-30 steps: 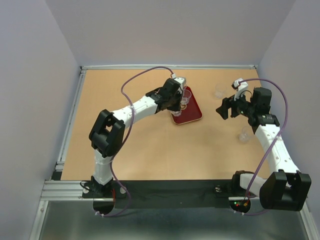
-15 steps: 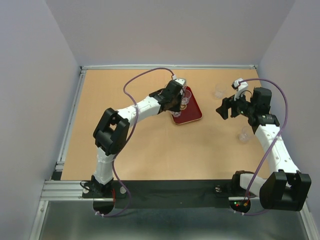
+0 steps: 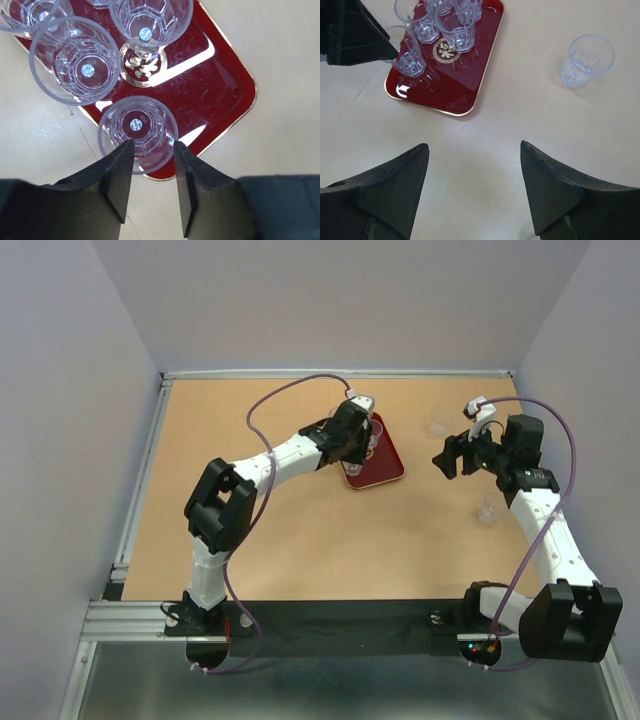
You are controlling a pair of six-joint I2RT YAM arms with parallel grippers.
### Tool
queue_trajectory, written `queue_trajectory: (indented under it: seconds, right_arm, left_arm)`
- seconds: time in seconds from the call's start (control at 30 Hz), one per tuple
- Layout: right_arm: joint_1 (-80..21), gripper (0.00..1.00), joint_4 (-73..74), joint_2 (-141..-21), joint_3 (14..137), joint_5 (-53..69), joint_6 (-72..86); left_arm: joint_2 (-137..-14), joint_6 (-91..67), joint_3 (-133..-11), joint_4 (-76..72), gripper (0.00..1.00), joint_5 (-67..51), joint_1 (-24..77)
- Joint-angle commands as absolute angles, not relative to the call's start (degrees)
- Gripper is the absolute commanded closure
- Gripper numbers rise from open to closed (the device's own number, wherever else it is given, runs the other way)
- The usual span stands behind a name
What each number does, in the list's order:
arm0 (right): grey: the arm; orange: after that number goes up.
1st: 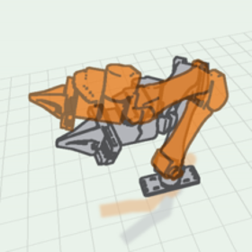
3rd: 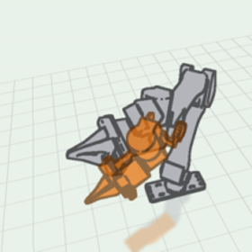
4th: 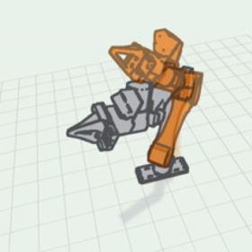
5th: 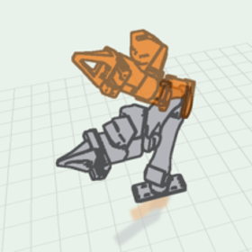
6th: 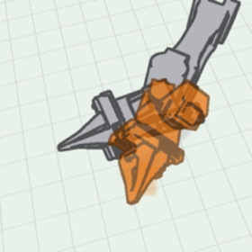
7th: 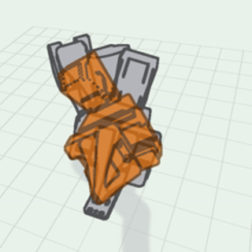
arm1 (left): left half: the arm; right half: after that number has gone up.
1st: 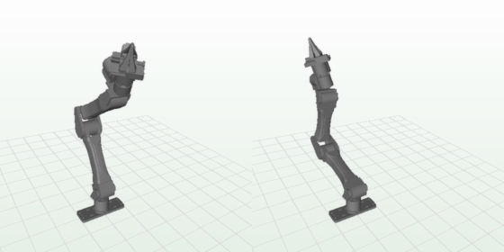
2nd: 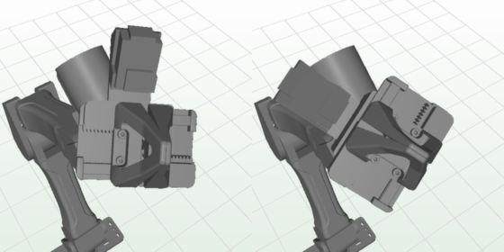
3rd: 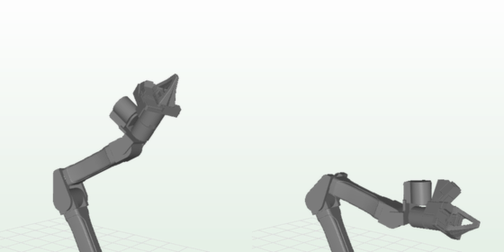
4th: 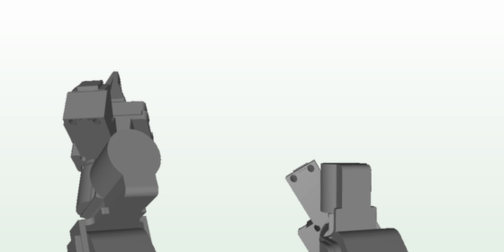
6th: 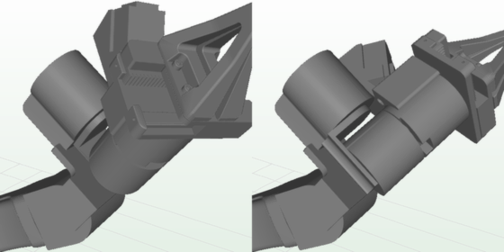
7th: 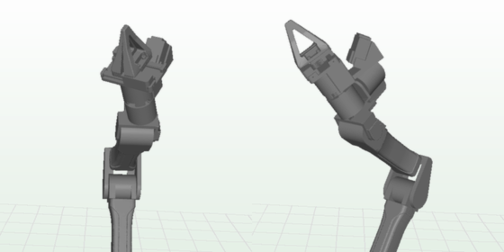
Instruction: Place the glasses into the tray
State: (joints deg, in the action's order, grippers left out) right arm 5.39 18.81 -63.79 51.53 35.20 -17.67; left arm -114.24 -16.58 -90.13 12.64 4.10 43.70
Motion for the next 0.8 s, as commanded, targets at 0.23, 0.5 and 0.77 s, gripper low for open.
queue_trajectory:
  seconds: [0.23, 0.5, 0.77]
  right_arm:
    - [7.12, 0.2, 16.26, -62.75, 49.84, 36.56, -21.53]
    - [8.7, 0.18, 18.1, -63.37, 48.87, 31.03, -26.01]
    - [8.88, 0.16, 23.54, -64.25, 50.8, 20.76, -25.84]
  left_arm:
    - [-94.67, -11.43, -83.16, 6.68, 0.42, 5.62, 44.38]
    - [-72.54, -3.88, -64.9, 3.35, 0.2, 18.62, 44.21]
    - [-53.28, 2.02, -49.86, 3.08, 0.08, 30.04, 43.59]
